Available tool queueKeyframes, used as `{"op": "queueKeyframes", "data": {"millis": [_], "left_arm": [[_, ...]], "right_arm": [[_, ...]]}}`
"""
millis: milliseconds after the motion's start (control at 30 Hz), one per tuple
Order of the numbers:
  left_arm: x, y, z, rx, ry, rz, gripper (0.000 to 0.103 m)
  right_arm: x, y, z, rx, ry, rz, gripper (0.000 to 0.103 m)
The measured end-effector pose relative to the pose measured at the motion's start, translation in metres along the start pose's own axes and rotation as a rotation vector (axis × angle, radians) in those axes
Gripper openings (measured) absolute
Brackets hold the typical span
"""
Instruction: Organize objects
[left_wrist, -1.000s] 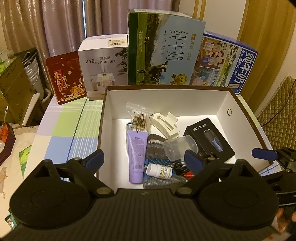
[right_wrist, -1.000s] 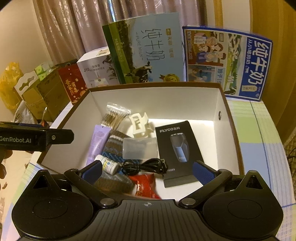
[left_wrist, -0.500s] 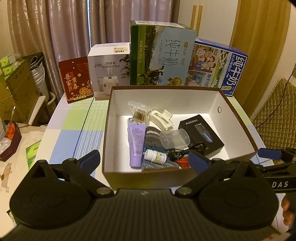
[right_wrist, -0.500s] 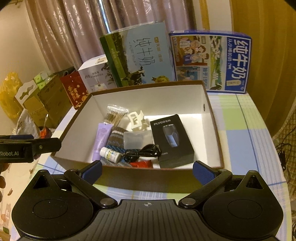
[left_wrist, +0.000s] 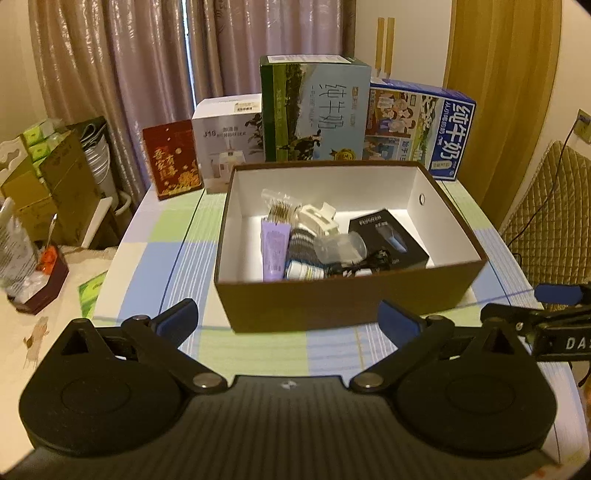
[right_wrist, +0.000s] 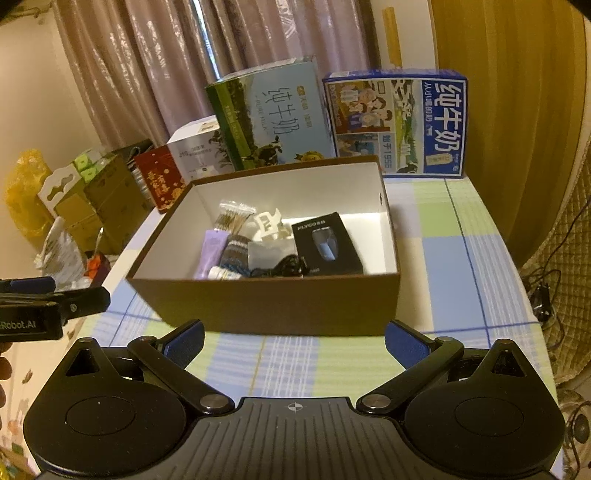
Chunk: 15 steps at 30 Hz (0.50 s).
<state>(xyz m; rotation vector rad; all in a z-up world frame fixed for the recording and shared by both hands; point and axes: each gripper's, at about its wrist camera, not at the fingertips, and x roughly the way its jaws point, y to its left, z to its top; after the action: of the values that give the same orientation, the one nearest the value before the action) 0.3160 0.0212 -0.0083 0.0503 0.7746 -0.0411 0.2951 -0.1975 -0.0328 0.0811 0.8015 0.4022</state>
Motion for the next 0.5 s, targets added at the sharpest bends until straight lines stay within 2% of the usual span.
{"op": "queueKeyframes", "data": {"millis": [500], "left_arm": [[-0.07,-0.038,-0.06,-0.043,0.019,0.063,0.102]], "right_arm": [[-0.06,-0.011,-0.043,-0.045,0.016,0.042,0.101]]}}
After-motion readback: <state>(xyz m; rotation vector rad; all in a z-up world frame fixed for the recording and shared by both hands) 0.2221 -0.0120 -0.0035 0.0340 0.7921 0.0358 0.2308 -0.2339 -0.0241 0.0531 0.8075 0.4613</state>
